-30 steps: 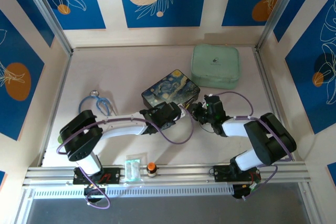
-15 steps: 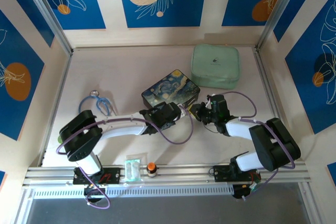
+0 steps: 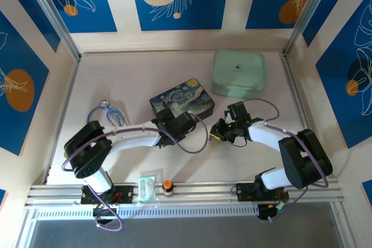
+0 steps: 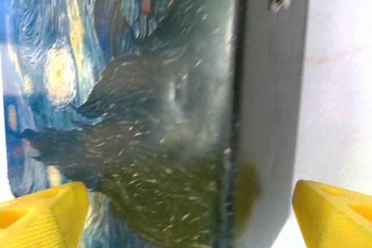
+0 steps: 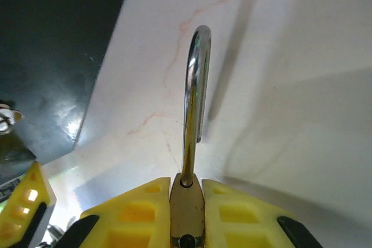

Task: Unlock the padlock with the key

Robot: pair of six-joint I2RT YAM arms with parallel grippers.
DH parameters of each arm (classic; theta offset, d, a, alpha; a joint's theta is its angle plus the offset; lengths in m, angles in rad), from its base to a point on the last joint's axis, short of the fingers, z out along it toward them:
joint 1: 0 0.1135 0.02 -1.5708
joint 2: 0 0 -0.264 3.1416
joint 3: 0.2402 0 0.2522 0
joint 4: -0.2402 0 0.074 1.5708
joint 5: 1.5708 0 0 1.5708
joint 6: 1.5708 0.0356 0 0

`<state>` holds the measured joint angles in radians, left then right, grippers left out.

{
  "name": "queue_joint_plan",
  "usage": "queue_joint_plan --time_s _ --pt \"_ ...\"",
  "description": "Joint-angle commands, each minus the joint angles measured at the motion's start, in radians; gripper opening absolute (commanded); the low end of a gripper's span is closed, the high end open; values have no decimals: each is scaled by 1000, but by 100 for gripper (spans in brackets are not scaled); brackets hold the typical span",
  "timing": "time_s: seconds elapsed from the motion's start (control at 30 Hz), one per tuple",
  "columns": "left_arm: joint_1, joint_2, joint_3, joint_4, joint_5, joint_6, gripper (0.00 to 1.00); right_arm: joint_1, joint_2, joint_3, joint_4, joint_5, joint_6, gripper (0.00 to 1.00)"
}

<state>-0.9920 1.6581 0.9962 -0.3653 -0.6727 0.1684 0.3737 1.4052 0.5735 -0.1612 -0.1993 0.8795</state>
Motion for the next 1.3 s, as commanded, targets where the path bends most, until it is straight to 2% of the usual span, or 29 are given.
queue_joint_plan --time_s 0.0,0.23,0.43,0.6,0.77,0.97,1.27 --pt "16 -15 33 -41 -79 -96 99 4 26 57 -234 29 -102 17" --pt "27 -30 24 -98 -120 -268 99 5 95 134 -365 73 -179 19" --pt "67 -60 -33 -62 -71 -339 99 -2 92 165 -432 110 -209 23" --pt "103 -76 -48 -48 -74 -339 99 -1 106 208 -509 177 -243 25" --pt "146 -113 -67 -31 -73 -320 99 17 115 254 -581 263 -265 35" --pt "204 -139 -82 -10 -44 -304 99 24 110 274 -601 281 -277 39" --pt "237 -170 -93 24 14 -309 99 55 42 281 -592 312 -272 58"
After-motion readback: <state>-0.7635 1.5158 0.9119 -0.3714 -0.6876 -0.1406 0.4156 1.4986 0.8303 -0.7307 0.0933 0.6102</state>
